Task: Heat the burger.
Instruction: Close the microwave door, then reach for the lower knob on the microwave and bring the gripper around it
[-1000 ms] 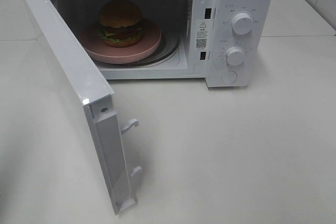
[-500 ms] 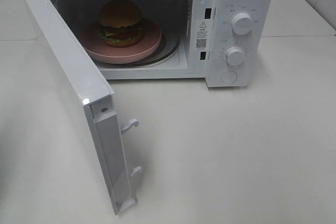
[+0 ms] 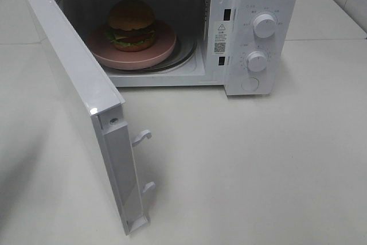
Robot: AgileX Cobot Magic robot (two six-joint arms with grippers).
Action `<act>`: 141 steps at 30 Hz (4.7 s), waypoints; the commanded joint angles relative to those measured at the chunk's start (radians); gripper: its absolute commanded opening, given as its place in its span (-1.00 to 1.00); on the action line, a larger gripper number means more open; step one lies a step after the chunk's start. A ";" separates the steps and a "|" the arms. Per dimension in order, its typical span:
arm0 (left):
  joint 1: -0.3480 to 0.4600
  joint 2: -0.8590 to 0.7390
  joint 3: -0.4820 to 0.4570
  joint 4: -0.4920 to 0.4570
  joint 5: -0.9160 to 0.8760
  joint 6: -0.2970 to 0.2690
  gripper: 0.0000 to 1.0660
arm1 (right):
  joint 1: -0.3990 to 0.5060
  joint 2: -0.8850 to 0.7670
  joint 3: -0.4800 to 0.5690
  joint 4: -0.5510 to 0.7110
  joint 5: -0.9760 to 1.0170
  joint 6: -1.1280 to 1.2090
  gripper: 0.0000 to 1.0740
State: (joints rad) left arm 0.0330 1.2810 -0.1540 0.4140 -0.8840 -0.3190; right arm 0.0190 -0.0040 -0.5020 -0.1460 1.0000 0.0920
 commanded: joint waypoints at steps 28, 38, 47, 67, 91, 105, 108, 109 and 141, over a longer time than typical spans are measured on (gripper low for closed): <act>-0.370 0.501 -0.337 -0.222 -0.095 0.146 -0.99 | -0.004 -0.030 0.003 0.000 -0.001 0.004 0.10; -0.473 0.568 -0.439 -0.346 -0.102 0.183 -0.99 | -0.004 -0.030 0.003 0.000 -0.001 0.004 0.10; -0.558 0.644 -0.574 -0.505 -0.088 0.289 -0.99 | -0.004 -0.030 0.003 0.000 -0.001 0.004 0.10; -0.620 0.784 -0.881 -0.653 0.027 0.419 -0.99 | -0.004 -0.030 0.003 0.000 -0.001 0.004 0.10; -0.843 0.549 -0.989 -0.630 0.664 0.543 -0.96 | -0.004 -0.030 0.003 0.000 -0.001 0.004 0.10; -0.855 0.286 -0.989 -0.566 1.419 0.378 0.97 | -0.004 -0.030 0.003 0.000 -0.001 0.004 0.10; -0.855 0.247 -0.989 -0.552 1.493 0.378 0.97 | -0.004 -0.030 0.003 0.000 -0.001 0.004 0.10; -0.855 0.247 -0.989 -0.552 1.493 0.378 0.97 | -0.004 -0.030 0.003 0.000 -0.001 0.004 0.10; 0.080 -0.358 -0.795 -0.546 2.112 0.581 0.96 | -0.004 -0.030 0.003 0.000 -0.001 0.004 0.10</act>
State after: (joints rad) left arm 0.0990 0.9260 -0.9510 -0.1080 1.2050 0.2490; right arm 0.0190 -0.0040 -0.5020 -0.1430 1.0000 0.0930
